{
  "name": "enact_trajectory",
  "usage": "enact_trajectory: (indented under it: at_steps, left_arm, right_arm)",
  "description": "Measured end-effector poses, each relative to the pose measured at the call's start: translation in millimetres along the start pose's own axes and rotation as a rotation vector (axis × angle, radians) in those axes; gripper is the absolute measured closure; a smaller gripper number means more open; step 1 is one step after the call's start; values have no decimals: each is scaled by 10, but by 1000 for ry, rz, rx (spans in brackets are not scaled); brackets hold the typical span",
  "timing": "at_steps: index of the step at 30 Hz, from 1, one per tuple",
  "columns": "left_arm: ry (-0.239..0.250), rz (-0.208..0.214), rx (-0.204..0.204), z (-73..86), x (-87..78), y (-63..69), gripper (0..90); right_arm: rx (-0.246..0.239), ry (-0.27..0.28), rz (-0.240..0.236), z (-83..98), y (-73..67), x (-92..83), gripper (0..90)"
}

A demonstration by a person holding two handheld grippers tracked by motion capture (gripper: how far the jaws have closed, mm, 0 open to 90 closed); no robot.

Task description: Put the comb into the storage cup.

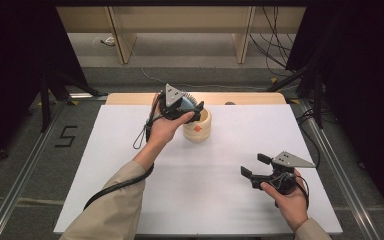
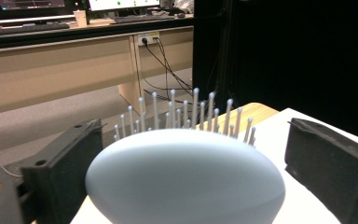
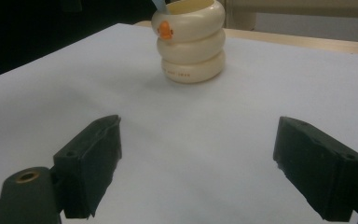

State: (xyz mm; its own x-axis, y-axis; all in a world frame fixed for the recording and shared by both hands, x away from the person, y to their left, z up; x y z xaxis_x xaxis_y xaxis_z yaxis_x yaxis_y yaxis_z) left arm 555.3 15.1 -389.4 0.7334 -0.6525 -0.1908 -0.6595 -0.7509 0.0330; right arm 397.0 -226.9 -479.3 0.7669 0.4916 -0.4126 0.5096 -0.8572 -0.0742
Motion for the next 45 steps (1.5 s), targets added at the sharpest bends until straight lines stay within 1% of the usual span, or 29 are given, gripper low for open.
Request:
enact_trajectory:
  at_steps: [6, 15, 23, 26, 30, 32, 45]
  left_arm:
    - [4, 6, 10, -59, -41, 34, 13]
    - [-3, -8, 20, -90, -95, 38, 8]
    - [-5, 4, 21, -107, -165, 52, 0]
    - [-10, 22, 6, -112, -201, 68, 0]
    - [-21, 31, 12, -113, -261, 72, 0]
    - [-19, 34, 8, -117, -293, 70, 0]
    - [-12, 48, 26, -137, -487, 97, 0]
  right_arm:
    - [0, 1, 0, -1, 1, 1, 161]
    - [-1, 2, 2, -2, 2, 2, 161]
    - [0, 2, 3, -2, 3, 2, 161]
    - [3, 0, 4, 1, 3, 4, 162]
    - [4, 1, 5, -2, 5, 2, 161]
    - [3, 1, 5, -1, 4, 4, 161]
    - [0, -1, 7, -1, 1, 4, 162]
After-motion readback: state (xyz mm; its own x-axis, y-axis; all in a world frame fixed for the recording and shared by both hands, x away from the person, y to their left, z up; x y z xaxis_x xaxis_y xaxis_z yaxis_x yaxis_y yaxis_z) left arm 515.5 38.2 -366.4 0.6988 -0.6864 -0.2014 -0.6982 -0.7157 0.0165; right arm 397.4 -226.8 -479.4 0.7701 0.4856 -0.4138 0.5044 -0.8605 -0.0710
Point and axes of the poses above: each handheld gripper's, and its own axes: x roughly forward along the jaws, z roughly out of its underside, y roughly to its right, the point moved 7 cm from there along x, roughly forward along the jaws, and after that the axes turned 9 degrees about z, right-handed, at the moved point
